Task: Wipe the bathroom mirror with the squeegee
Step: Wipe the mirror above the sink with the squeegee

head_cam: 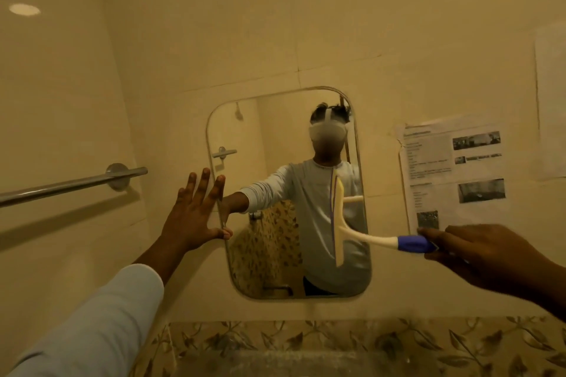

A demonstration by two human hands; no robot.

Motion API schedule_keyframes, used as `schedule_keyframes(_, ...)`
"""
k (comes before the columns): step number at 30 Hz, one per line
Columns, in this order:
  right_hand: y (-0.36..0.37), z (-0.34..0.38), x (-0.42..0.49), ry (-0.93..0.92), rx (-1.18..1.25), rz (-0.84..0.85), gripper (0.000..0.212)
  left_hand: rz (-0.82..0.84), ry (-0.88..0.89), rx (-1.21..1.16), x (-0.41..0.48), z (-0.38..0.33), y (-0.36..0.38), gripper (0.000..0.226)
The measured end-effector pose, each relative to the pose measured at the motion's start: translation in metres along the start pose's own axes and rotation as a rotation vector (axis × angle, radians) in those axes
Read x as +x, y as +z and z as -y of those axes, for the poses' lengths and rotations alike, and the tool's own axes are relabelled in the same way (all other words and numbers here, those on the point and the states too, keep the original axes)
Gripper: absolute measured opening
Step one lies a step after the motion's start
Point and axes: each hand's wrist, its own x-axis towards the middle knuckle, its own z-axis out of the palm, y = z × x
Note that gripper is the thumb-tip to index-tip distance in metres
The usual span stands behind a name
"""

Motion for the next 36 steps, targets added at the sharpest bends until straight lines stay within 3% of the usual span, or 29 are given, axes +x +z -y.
schedule_keyframes(9, -0.003, 0.076, 0.187, -0.079, 0.077, -0.231, 0.045, 0.015, 0.004, 0.004, -0.002, -0.003, -0.002, 0.142)
schedule_keyframes(16, -0.028, 0.09, 0.314, -0.124, -0.061, -0.067, 0.059, 0.038, -0.01, 0.044, 0.003, -0.005, 0.0, 0.146)
schedule_keyframes(36, -0.037, 0.083, 0.317, -0.179, -0.246, 0.033, 0.057, -0.017, 0.0, 0.025, 0.006, 0.003, 0.01, 0.142)
